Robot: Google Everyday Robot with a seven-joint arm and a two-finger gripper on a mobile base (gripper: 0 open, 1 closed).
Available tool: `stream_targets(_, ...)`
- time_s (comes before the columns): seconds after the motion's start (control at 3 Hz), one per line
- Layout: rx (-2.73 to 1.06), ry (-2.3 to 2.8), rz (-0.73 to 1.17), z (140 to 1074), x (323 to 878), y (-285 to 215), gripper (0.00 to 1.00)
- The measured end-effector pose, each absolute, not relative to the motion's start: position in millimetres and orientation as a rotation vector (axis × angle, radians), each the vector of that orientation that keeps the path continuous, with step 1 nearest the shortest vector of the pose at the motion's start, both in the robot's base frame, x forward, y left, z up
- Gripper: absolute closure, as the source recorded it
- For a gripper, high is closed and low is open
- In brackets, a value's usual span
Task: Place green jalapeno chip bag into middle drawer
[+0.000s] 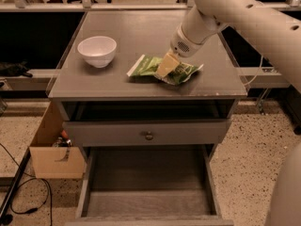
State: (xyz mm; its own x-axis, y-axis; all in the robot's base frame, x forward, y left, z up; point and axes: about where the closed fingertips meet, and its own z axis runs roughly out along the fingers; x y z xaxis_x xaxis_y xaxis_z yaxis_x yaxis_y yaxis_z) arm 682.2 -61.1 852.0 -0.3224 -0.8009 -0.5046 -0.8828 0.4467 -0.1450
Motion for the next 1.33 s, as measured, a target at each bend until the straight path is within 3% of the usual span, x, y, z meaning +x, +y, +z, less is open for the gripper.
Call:
stream_targets(0.33, -1.408, 2.191, 0.212, 852.0, 682.2, -61.0, 0.67)
stream_targets(0.67, -1.408, 2.191, 0.212, 851.9, 682.1, -61.0, 0.90)
stream_targets(1.0, -1.408, 2.191, 0.212, 851.9, 682.1, -61.0, 1.00)
stream_targets(1.33, -1.409, 2.196, 0.216, 849.8, 681.5, -62.0, 1.00)
